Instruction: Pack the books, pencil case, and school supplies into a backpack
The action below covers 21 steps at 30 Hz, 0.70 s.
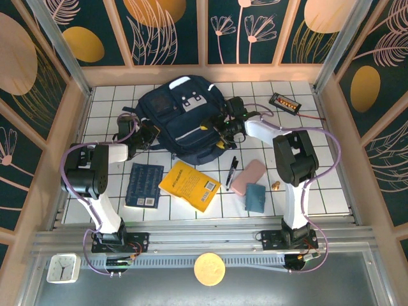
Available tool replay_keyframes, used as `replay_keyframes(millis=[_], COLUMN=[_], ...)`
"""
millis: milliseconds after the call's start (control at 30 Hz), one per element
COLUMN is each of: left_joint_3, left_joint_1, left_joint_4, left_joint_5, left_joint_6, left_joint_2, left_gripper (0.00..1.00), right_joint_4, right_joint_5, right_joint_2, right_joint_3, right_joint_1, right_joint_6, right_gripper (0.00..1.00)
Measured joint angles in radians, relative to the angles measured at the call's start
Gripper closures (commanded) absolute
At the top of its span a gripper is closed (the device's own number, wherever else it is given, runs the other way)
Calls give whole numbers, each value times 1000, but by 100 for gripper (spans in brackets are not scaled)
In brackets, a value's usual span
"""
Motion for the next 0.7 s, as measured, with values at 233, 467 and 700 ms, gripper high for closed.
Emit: replay_keyframes(millis=[233,467,700], left_joint_3=[0,-1,-5], left_joint_1=[-5,-10,-10], left_joint_4=[-2,-6,-6], left_joint_5=[5,8,11], left_joint_6=[1,4,4], left_joint_2=[-3,-12,-12], left_gripper=[100,100,100], right_joint_4=[3,-86,-108], right_joint_5=[68,163,188], right_joint_2=[-36,-57,-26], right_joint_3=[-48,-39,-13], right_joint_1=[-1,1,-4], right_joint_6=[36,18,8], right_gripper=[11,19,31])
